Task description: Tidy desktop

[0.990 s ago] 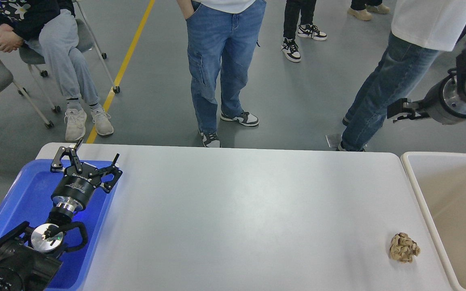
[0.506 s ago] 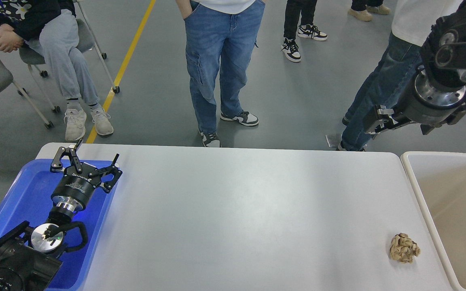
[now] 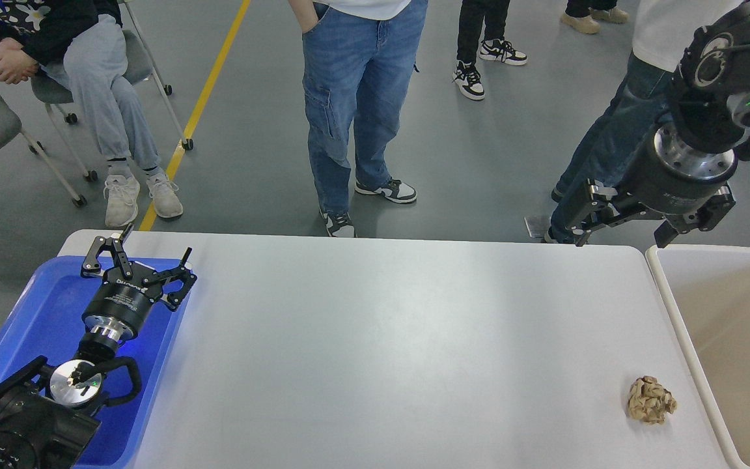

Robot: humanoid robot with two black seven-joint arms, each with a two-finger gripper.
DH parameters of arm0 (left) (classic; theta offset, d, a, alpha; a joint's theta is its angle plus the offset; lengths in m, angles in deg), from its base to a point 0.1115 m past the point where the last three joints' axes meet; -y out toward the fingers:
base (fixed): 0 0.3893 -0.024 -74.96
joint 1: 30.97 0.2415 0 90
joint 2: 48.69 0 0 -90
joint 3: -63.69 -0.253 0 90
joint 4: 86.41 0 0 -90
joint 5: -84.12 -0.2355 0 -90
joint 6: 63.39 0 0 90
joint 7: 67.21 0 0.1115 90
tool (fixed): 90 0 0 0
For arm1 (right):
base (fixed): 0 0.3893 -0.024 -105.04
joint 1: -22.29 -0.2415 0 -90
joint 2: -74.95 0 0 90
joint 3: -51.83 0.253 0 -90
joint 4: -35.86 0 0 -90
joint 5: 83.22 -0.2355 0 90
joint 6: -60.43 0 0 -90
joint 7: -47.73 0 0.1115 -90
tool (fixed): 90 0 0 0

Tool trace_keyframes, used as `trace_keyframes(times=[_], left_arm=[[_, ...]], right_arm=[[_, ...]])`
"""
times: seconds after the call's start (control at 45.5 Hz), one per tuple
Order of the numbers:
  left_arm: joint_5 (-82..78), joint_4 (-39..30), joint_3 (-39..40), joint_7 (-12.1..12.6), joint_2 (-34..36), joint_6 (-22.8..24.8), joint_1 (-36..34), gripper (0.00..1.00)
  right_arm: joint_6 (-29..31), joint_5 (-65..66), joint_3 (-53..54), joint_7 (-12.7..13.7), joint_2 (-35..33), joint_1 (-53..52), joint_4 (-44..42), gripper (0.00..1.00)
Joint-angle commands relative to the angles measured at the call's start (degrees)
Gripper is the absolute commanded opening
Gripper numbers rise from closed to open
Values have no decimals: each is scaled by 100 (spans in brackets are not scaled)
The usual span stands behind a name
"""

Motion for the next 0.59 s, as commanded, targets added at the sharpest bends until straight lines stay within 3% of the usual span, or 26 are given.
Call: trace_keyframes(times=[0.0, 0.572], left_arm=[[0, 0, 5, 0, 0, 0, 1, 100], [0, 0, -4, 0, 0, 0, 1, 100]], right_arm=[[55, -35, 12, 2, 0, 23, -15, 100], [55, -35, -23, 2, 18, 14, -24, 100]])
